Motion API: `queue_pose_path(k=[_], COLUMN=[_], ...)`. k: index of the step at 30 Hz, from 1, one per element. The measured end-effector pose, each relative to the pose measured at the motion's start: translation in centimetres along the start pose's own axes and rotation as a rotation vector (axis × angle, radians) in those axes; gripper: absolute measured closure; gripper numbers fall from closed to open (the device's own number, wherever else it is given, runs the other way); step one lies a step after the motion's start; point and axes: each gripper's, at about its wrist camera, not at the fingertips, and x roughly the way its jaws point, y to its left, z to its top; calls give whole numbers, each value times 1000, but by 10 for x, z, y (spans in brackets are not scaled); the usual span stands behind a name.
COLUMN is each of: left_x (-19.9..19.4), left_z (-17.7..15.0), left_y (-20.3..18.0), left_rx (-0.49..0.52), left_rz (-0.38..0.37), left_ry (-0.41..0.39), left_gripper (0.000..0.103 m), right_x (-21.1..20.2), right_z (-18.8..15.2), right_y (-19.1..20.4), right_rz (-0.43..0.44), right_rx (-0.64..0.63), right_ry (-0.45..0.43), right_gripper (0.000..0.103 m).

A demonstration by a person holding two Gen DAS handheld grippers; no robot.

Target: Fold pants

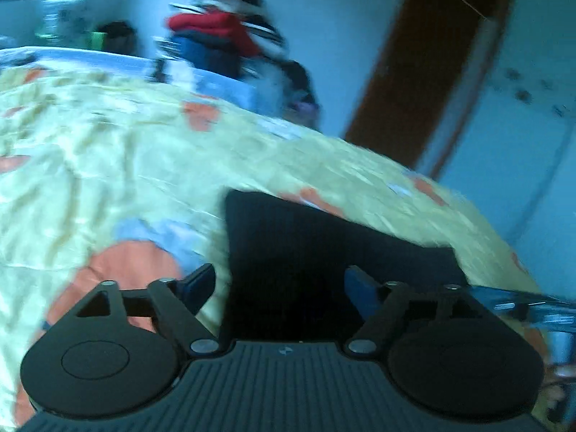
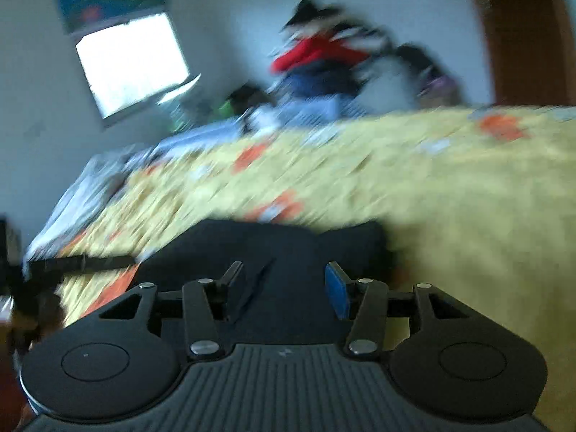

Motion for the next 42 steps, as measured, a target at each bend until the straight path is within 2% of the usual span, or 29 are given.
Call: queue_pose_path(k=[2,4,6,8,10,11,12,16,17,18,23,26,36,42], left_x=[12,23,21,11,-2,-10,-15,-39,-43,-46,-51,-47,-38,-35], left_z=[-11,-23,-28,-26,-26,-27,-31,-51,-58,-63,-83,-86,-96,-98], left_y=[-8,-12,-14,-14,-12,-14,-14,-27,-28,-29,-27,-23,-30,-34], left_rx=[51,106,141,106,63,53,50,81,83,85,83,64,123,155], left_rz=[-50,-31,8,5,-8,-7,6,99,116,120,149,165,246,269], left_ry=[81,141,124,117,105,92,78,37,35,32,48,61,47,54], left_gripper=[13,15,16,15,14,14,14,11,10,10,9,8,2,0], right_x=[19,18,8,-5,-20,-25,-30,-38,-38,-38,-37,-31,-3,-2], right_z=[-12,-15,-12,-13,-17,-20,-24,-40,-44,-49,-64,-71,-92,-96], right_y=[7,9,13,19,30,35,41,58,61,66,91,104,102,101], right_rz=[-46,-63,-42,-16,-23,-22,-12,26,19,5,-103,-195,-331,-349], right_rx=[-46,-46,3,11,8,10,13,68,85,98,52,-15,-9,-24], right_ry=[67,49,28,4,-6,-10,-17,-24,-21,-14,-14,-16,31,26], right_gripper=[51,51,50,49,42,35,30,24,18,14,12,2,1,1])
